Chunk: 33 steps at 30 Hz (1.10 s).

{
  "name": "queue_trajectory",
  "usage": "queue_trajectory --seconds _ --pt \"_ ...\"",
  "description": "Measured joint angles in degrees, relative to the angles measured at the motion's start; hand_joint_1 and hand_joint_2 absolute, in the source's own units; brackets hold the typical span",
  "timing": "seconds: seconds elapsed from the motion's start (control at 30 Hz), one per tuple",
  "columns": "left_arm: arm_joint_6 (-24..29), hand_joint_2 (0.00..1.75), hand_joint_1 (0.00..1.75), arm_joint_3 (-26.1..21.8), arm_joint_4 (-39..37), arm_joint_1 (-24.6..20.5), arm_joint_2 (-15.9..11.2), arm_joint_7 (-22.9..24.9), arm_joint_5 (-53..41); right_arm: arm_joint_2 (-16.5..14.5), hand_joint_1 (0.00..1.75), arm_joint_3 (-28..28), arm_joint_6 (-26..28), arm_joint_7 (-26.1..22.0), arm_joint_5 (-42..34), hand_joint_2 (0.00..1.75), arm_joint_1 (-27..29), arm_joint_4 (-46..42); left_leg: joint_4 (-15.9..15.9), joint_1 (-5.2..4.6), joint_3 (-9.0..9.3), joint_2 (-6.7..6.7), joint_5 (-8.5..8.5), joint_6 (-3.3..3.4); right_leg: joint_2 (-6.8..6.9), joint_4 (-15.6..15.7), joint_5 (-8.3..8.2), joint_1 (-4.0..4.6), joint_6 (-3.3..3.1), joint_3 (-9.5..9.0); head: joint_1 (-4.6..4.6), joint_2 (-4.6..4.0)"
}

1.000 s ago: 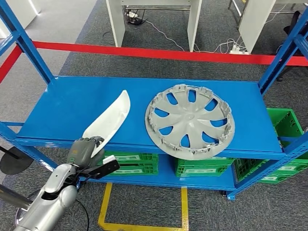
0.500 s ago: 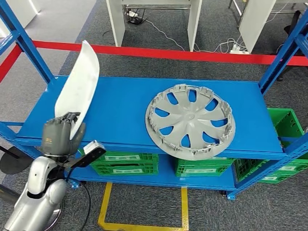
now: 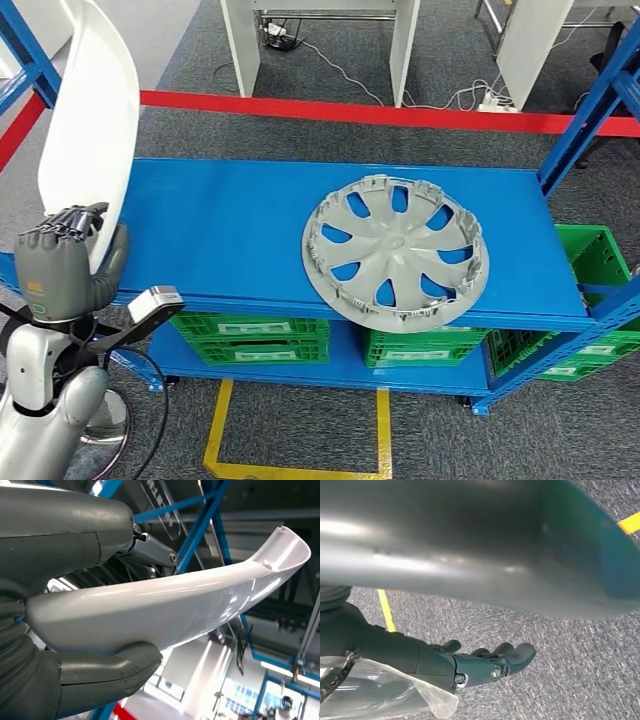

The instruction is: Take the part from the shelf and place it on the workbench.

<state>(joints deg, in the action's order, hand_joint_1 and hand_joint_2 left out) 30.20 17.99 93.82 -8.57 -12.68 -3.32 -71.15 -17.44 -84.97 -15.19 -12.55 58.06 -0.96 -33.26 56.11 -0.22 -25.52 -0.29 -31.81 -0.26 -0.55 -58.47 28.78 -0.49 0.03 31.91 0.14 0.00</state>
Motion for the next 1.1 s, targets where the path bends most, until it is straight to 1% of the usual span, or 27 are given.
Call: queue_trajectory --seconds 0.17,0.4,0.87,1.1 --pt "1.85 1.75 1.43 -0.48 1.53 0.12 -0.40 0.04 -0.92 -0.64 0.00 0.01 -0.70 0.58 -0.53 0.00 0.02 -1.23 0.00 0.00 0.01 0.00 0.00 0.00 0.00 0.00 0.00 0.00 0.00 0.00 0.00 0.00" --pt "3.27 1.75 1.43 -1.02 1.78 0.42 -0.41 0.70 -0.90 -1.31 0.00 0.01 -1.13 0.98 -1.05 0.00 0.06 -2.27 0.00 -0.01 0.00 0.00 0.00 0.00 0.00 0.00 0.00 -0.01 0.00 0.00 0.00 0.00" --pt "3.14 1.75 1.43 -2.04 1.78 0.48 -0.35 0.96 0.90 -1.88 0.00 -0.01 -1.25 1.32 -1.46 0.00 0.08 -3.35 0.00 0.00 0.02 0.00 0.00 0.00 -0.01 0.00 0.00 0.00 0.00 0.00 0.01 0.00" --pt "2.10 1.75 1.43 -2.25 1.76 0.52 -0.41 0.72 2.11 -1.92 0.00 -0.01 -1.42 1.75 -1.82 0.00 0.08 -3.40 0.00 -0.01 0.03 0.00 0.00 0.00 -0.01 0.00 0.00 0.00 0.00 0.00 0.01 0.00"
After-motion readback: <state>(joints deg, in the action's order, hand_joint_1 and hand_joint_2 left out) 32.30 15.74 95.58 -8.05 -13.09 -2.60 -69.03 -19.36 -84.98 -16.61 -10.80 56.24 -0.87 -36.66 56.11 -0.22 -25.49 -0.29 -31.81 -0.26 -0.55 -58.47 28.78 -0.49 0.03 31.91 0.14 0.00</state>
